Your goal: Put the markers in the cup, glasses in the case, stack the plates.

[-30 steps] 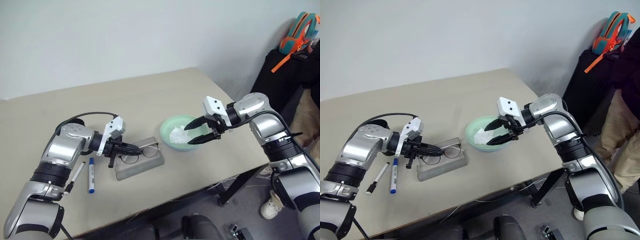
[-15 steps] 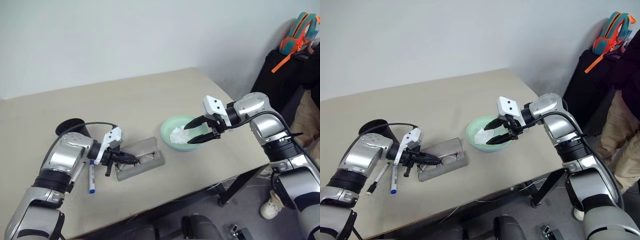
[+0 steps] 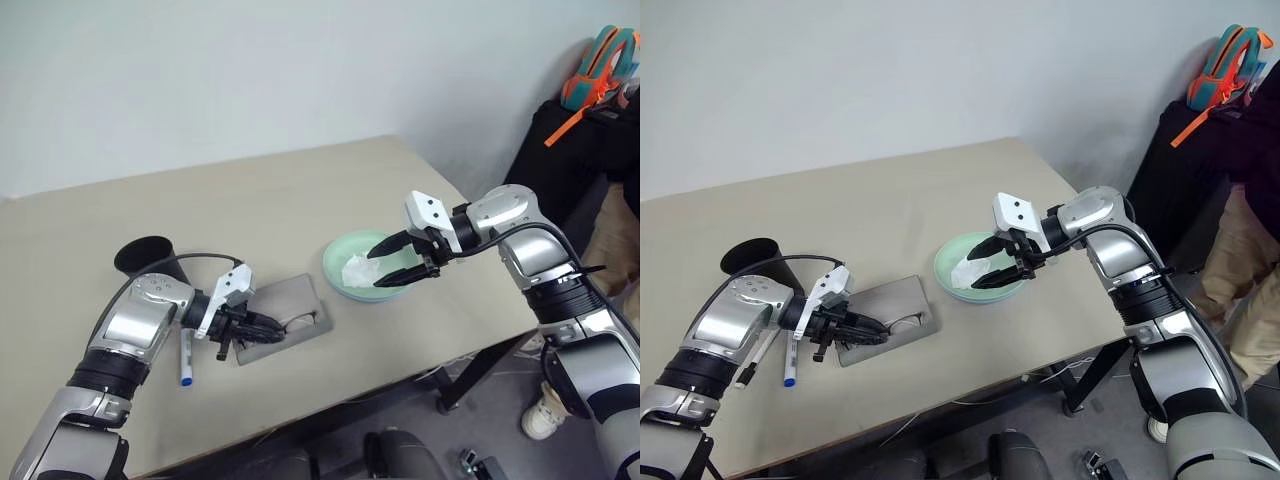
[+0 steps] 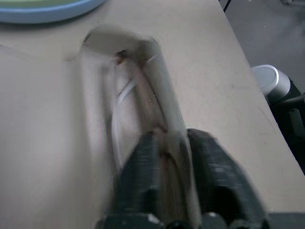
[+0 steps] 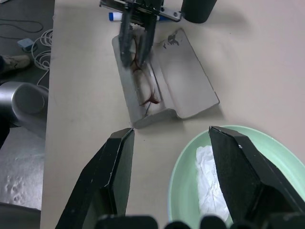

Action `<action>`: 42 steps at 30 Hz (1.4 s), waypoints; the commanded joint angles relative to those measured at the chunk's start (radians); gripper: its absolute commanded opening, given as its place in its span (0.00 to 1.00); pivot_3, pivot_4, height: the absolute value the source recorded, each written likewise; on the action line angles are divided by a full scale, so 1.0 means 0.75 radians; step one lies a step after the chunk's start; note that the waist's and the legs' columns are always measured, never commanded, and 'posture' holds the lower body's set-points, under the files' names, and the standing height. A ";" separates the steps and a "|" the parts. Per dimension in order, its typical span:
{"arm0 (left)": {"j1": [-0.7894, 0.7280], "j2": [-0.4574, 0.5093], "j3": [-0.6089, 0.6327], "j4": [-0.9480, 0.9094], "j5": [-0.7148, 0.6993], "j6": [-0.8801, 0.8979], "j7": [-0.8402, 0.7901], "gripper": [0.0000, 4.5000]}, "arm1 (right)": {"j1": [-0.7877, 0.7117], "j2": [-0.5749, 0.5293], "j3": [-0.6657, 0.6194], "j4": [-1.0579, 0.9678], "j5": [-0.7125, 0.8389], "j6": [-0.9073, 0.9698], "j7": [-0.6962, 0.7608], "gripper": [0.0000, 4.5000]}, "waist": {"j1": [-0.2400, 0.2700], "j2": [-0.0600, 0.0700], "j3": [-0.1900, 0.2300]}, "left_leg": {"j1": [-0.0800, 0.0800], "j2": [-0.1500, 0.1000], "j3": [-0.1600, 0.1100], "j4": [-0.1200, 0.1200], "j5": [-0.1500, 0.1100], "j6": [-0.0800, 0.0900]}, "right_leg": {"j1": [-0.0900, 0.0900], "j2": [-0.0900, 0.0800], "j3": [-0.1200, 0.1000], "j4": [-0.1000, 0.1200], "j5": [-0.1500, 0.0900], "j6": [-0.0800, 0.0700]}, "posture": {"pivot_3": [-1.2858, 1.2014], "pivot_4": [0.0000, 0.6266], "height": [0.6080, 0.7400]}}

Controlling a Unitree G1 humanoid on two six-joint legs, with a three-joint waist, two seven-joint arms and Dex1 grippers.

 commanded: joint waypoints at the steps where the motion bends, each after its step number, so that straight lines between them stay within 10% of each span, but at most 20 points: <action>1: -0.038 -0.004 0.042 0.007 0.014 -0.067 0.043 0.54 | -0.024 0.005 -0.023 -0.032 0.013 -0.014 -0.013 0.60 | 0.001 0.000 0.000 | 0.000 -0.001 0.000 0.000 0.000 0.000 | 0.000 0.000 0.001 0.000 0.000 0.000 | 0.52 0.00 0.99; 4: -0.081 -0.013 0.065 0.034 0.003 -0.097 0.065 0.75 | -0.024 0.006 -0.022 -0.031 0.013 -0.016 -0.013 0.60 | 0.001 0.000 0.000 | 0.000 -0.003 0.000 0.000 0.000 0.001 | 0.000 0.000 0.005 0.001 0.000 0.000 | 0.52 0.00 0.99; 8: -0.168 -0.042 0.128 0.078 -0.069 -0.047 0.070 0.75 | -0.021 0.007 -0.021 -0.030 0.008 -0.021 -0.013 0.60 | 0.002 -0.002 0.000 | -0.001 -0.005 -0.001 0.002 0.000 0.003 | 0.000 0.001 0.008 0.002 0.000 0.000 | 0.52 0.00 0.99; 19: -0.207 -0.094 0.205 0.216 0.009 -0.191 0.282 0.01 | -0.020 0.013 -0.023 -0.032 0.012 -0.021 -0.021 0.60 | -0.004 -0.003 0.000 | 0.000 -0.011 0.003 0.003 -0.002 0.010 | 0.001 0.001 0.019 0.004 0.001 0.002 | 0.52 0.00 0.99; 30: -0.234 -0.154 0.161 0.402 0.174 -0.293 0.480 0.01 | -0.021 0.015 -0.021 -0.032 0.015 -0.020 -0.025 0.60 | -0.004 -0.006 0.000 | 0.000 -0.012 0.002 0.005 -0.002 0.010 | 0.001 0.001 0.021 0.013 0.001 0.003 | 0.52 0.00 0.99; 42: -0.087 -0.089 0.115 0.089 0.098 -0.141 0.238 0.01 | -0.027 0.018 -0.019 -0.025 0.011 -0.026 -0.025 0.60 | -0.005 -0.006 0.000 | 0.000 -0.012 0.003 0.005 -0.002 0.010 | 0.001 0.001 0.022 0.014 0.001 0.003 | 0.52 0.00 0.99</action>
